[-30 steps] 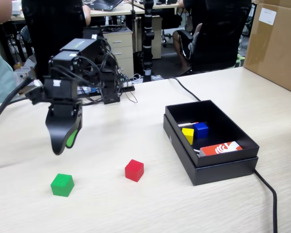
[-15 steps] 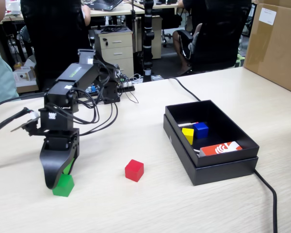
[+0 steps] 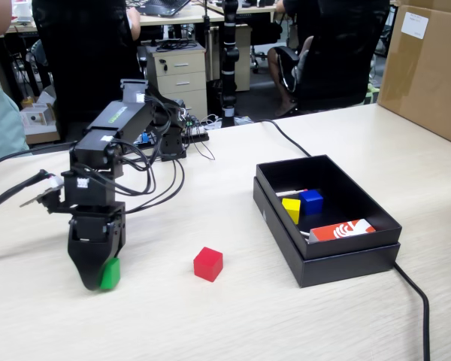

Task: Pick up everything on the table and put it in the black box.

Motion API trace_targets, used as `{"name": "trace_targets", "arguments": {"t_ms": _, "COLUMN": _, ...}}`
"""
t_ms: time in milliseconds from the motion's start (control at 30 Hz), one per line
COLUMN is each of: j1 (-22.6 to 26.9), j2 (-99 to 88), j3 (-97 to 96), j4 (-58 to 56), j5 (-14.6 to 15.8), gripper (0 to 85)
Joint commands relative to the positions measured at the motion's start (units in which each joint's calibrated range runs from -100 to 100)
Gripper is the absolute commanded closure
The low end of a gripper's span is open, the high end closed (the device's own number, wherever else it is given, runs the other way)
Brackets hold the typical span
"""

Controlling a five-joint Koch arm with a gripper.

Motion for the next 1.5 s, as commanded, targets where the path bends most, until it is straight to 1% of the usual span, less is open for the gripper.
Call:
{"name": "trace_targets", "arguments": {"t_ms": 0, "j1": 1.61, "j2": -19.65, "j3": -2.59, "j4": -0.08, "j5": 0.88, "gripper": 73.0}}
{"name": "trace_targets", "arguments": {"t_ms": 133, "j1": 5.32, "j2": -36.86, "j3": -11.03, "j4": -1.98, "j5": 2.20, "gripper": 73.0}}
{"name": "trace_targets", "arguments": {"t_ms": 267, "j1": 11.28, "j2": -50.40, "j3": -16.83, "j4": -4.83, "j5": 4.20, "gripper": 72.9}}
{"name": "trace_targets", "arguments": {"t_ms": 367, "j1": 16.61, "j2": -57.06, "j3": -21.18, "j4": -5.00, "j5": 4.49, "gripper": 72.9}}
{"name": "trace_targets", "arguments": {"t_ms": 500, "j1": 22.76, "j2": -58.66, "j3": -21.45, "j4": -5.00, "j5": 6.11, "gripper": 72.9}}
{"name": "trace_targets", "arguments": {"t_ms": 600, "j1": 26.72, "j2": -55.45, "j3": -19.19, "j4": -5.00, "j5": 7.47, "gripper": 72.9}}
{"name": "trace_targets", "arguments": {"t_ms": 667, "j1": 29.26, "j2": -49.60, "j3": -17.28, "j4": -5.00, "j5": 8.45, "gripper": 72.9}}
{"name": "trace_targets", "arguments": {"t_ms": 700, "j1": 31.01, "j2": -42.49, "j3": -13.93, "j4": -5.00, "j5": 9.38, "gripper": 72.7}}
{"name": "trace_targets", "arguments": {"t_ms": 900, "j1": 32.72, "j2": -26.77, "j3": -4.77, "j4": -5.00, "j5": 9.87, "gripper": 72.9}}
{"name": "trace_targets", "arguments": {"t_ms": 1233, "j1": 32.38, "j2": -17.82, "j3": -2.78, "j4": -5.17, "j5": 10.45, "gripper": 71.6}}
{"name": "trace_targets", "arguments": {"t_ms": 1267, "j1": 32.33, "j2": -17.59, "j3": -2.69, "j4": -5.17, "j5": 10.50, "gripper": 67.6}}
{"name": "trace_targets", "arguments": {"t_ms": 1333, "j1": 31.89, "j2": -17.47, "j3": -2.69, "j4": -5.17, "j5": 10.55, "gripper": 53.9}}
{"name": "trace_targets", "arguments": {"t_ms": 1367, "j1": 31.75, "j2": -17.70, "j3": -2.69, "j4": -5.09, "j5": 10.55, "gripper": 50.3}}
{"name": "trace_targets", "arguments": {"t_ms": 1467, "j1": 31.45, "j2": -19.65, "j3": -2.69, "j4": -5.17, "j5": 10.55, "gripper": 48.3}}
